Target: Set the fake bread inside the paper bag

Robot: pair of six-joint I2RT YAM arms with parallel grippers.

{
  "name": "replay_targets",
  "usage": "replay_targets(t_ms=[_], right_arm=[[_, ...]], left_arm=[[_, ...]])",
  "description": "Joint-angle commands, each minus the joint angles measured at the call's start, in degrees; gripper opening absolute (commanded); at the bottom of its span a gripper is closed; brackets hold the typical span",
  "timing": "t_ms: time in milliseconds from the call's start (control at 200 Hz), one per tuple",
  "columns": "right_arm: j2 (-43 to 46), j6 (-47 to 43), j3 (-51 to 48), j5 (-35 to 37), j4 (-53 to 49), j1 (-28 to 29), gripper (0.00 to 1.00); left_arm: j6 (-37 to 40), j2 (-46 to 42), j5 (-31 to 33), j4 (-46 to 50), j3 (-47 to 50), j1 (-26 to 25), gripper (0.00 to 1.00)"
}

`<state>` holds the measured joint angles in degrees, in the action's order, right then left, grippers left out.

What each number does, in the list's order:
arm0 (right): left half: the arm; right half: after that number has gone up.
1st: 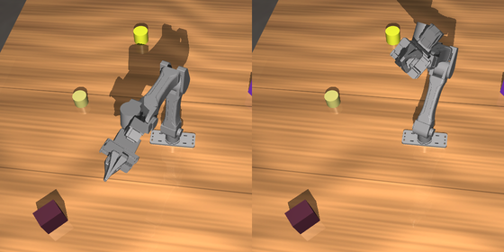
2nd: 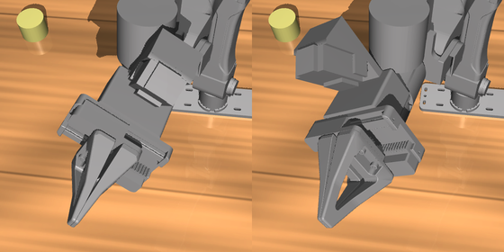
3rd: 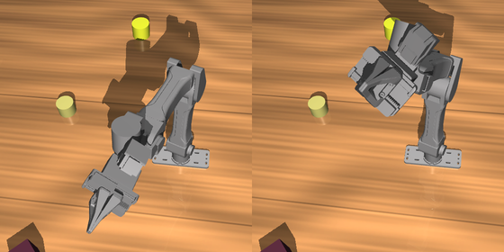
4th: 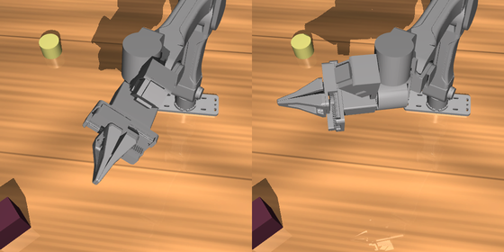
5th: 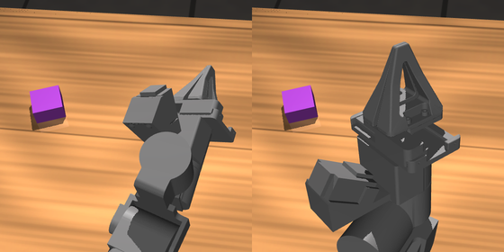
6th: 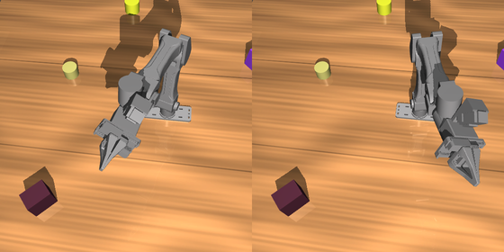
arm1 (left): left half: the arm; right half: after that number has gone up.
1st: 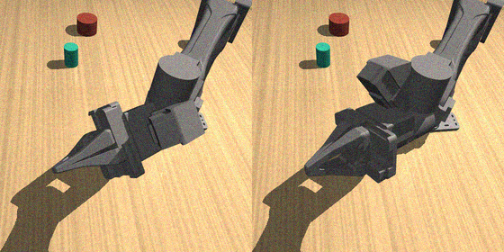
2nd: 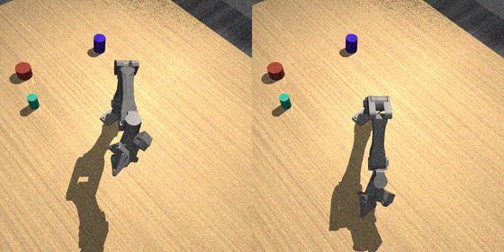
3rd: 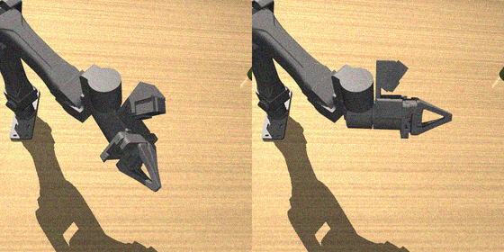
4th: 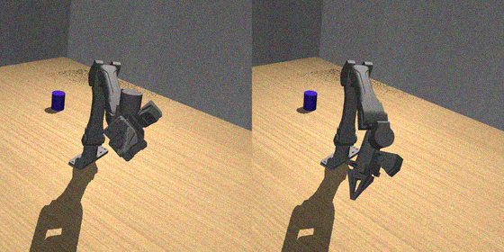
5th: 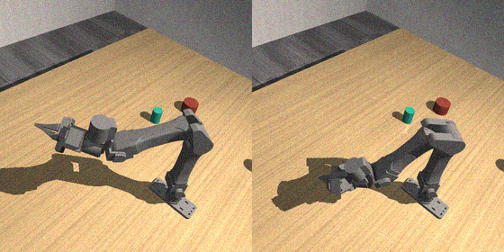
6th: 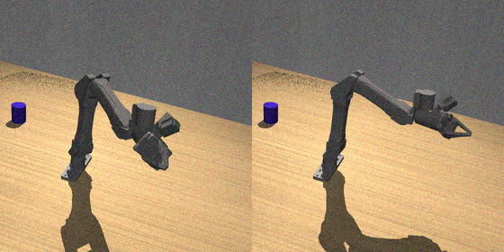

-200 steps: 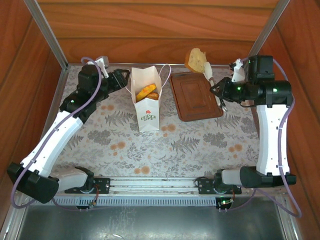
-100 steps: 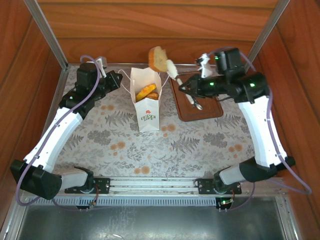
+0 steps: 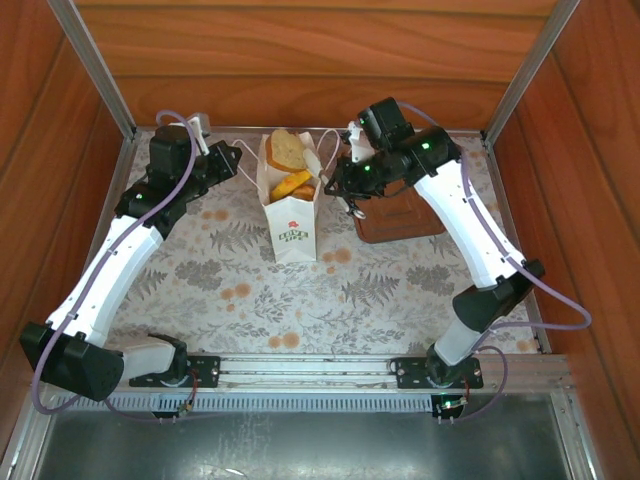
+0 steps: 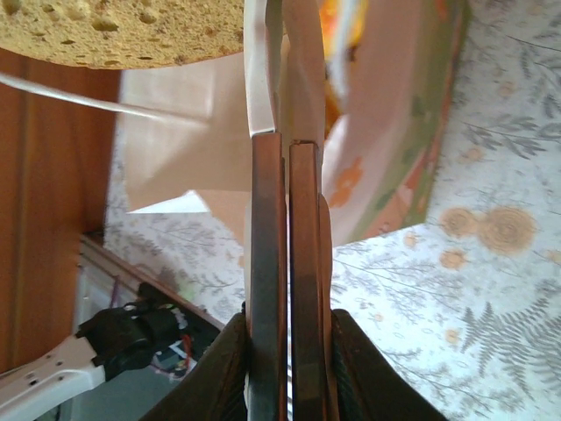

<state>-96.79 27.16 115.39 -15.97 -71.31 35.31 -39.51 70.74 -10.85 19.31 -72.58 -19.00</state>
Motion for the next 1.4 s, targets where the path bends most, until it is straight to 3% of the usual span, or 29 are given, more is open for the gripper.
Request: replay_targets(t_ms=[0, 125, 325, 465, 775, 1015, 1205, 1394], right_arm=[[-0.93, -1.91, 2.54, 3.98, -3.85, 0.47, 0.18], [-1.53, -2.59, 3.02, 5.4, -5.35, 0.54, 0.24], [-2.0, -2.81, 3.74, 4.92, -5.02, 0.54, 0.42], [-1.56, -2.48, 3.42, 3.34, -3.38, 0.48, 0.44], [1.17, -2.45, 7.61, -1.23, 0.11, 0.46, 0.42], [9.06, -2.46, 11.73, -3.49, 3.22, -0.7, 0.42], [17.67, -2.58, 6.52, 7.74, 4.51, -4.18, 0.42], [26.48, -3.53, -9.81, 23.75, 6.01, -7.97, 0.42]], left_arm=[[0.8, -0.78, -0.75, 0.29, 0.33, 0.63, 0.03], [0.83, -0.48, -0.75, 0.31, 0.24, 0.72, 0.03], [0.85, -0.24, -1.1, 0.29, -0.02, 0.81, 0.03], [0.51, -0.28, -1.42, 0.29, -0.02, 0.81, 0.05], [-0.57, -1.78, -2.61, 0.29, -0.11, 0.77, 0.41], [-0.92, -6.5, -1.11, 0.31, 0.88, 1.27, 0.67], [1.04, -12.78, 6.76, 0.29, 5.17, 1.6, 0.81], [3.29, -19.34, 19.2, 0.79, 13.41, 1.88, 0.88]])
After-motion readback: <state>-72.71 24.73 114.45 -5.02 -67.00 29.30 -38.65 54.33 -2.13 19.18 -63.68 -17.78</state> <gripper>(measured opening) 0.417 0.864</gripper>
